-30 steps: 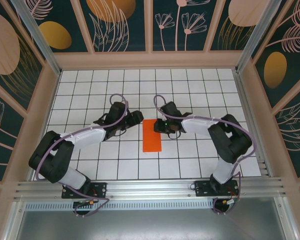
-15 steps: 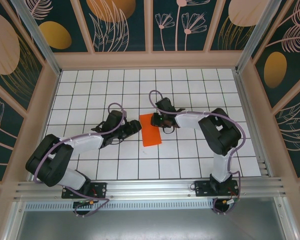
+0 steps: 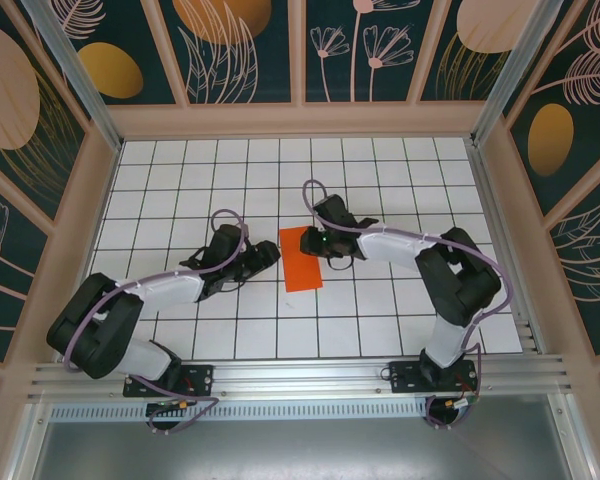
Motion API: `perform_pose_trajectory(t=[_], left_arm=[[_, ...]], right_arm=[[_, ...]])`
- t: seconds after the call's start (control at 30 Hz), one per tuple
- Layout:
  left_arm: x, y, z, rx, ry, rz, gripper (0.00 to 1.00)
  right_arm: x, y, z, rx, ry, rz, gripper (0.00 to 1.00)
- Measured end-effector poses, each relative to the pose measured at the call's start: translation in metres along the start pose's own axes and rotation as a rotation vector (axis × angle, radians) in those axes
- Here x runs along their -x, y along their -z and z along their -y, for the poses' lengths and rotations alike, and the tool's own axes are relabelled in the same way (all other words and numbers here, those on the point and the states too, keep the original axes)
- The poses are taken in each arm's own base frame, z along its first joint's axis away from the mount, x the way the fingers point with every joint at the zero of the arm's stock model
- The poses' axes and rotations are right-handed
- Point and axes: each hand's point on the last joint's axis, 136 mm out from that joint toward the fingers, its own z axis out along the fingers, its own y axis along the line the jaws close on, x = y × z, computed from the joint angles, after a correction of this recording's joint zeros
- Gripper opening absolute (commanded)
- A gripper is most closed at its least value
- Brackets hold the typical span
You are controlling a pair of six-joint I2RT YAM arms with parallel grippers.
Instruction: Fold a paper plane with a square sheet of paper (pick it up from the middle)
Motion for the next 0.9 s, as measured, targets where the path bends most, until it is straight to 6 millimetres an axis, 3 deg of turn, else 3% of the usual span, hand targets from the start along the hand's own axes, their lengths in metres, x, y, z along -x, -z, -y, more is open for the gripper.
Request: perform_pose_trajectory(t=[0.23,0.37,0.57,0.7,0.9], left_arm=[[0.011,0.01,-0.005,0.032,0.007,0.076,0.88],[0.013,0.013,-0.012,0.064,0.002,0.094,0.93],[0.015,0.018,-0.022,0.108,0.004,0.119,0.95],[0.014,0.022,-0.024,0.113,0.004,0.121,0.96],[0.004,0.023,-0.022,0.085,0.005,0.081,0.92]], right_arm=[[-0.047,-0.016,0.008,-0.043,0.003,-0.121,0.27],[-0.051,-0.02,0.001,-0.035,0.017,-0.125,0.27],[-0.055,-0.029,-0.024,0.0,0.061,-0.135,0.27],[-0.041,-0.026,-0.03,0.005,0.06,-0.11,0.28],[0.017,-0.022,-0.028,0.007,0.033,-0.003,0.27]])
